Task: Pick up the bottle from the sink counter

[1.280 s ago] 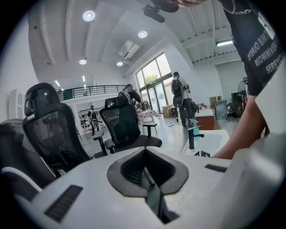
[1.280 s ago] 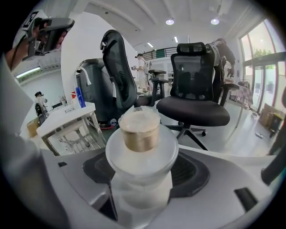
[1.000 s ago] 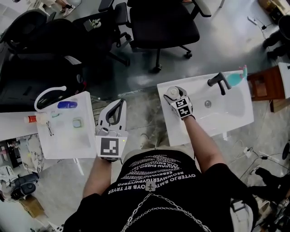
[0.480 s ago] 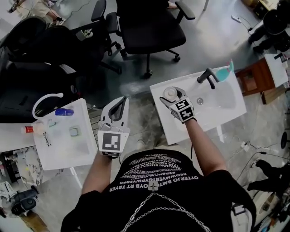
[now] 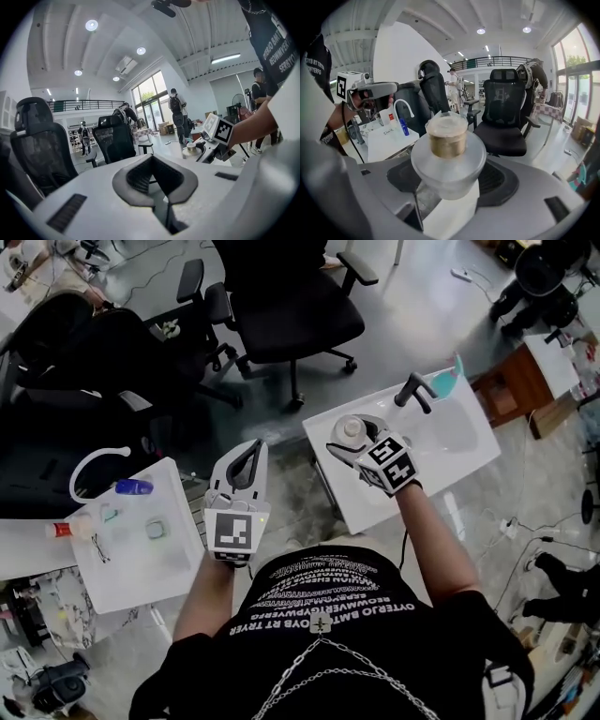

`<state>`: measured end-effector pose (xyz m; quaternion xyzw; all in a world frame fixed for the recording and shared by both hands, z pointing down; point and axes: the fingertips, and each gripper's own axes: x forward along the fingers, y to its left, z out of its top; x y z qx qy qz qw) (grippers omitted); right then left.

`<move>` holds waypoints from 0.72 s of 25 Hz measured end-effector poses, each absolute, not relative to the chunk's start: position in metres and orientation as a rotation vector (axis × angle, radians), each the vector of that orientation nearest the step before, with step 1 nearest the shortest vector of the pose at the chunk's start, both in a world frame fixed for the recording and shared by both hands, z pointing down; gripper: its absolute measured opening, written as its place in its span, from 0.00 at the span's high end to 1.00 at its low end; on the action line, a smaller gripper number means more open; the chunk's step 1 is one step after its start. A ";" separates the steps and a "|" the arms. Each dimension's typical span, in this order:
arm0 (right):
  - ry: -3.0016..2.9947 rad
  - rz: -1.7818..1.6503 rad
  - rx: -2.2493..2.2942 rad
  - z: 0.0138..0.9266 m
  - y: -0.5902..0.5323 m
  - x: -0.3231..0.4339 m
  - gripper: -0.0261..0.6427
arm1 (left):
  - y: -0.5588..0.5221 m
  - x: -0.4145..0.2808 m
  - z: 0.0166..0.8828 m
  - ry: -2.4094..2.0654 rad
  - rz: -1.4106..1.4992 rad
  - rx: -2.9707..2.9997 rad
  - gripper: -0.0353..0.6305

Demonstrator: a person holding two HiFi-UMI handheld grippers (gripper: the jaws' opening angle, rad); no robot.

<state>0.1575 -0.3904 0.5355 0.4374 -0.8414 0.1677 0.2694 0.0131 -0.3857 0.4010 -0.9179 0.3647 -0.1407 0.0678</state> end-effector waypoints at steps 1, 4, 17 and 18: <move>-2.277 0.446 1.181 0.527 -0.389 0.154 0.46 | -0.385 0.013 0.400 1.094 -0.421 -2.771 0.94; -2.290 0.424 1.194 0.505 -0.384 0.145 0.46 | -0.381 0.010 0.399 1.081 -0.429 -2.784 0.94; -2.257 0.367 1.223 0.486 -0.376 0.130 0.46 | -0.378 -0.004 0.397 1.075 -0.352 -2.818 0.94; -2.256 0.367 1.221 0.487 -0.376 0.130 0.46 | -0.380 -0.004 0.398 1.076 -0.350 -2.820 0.94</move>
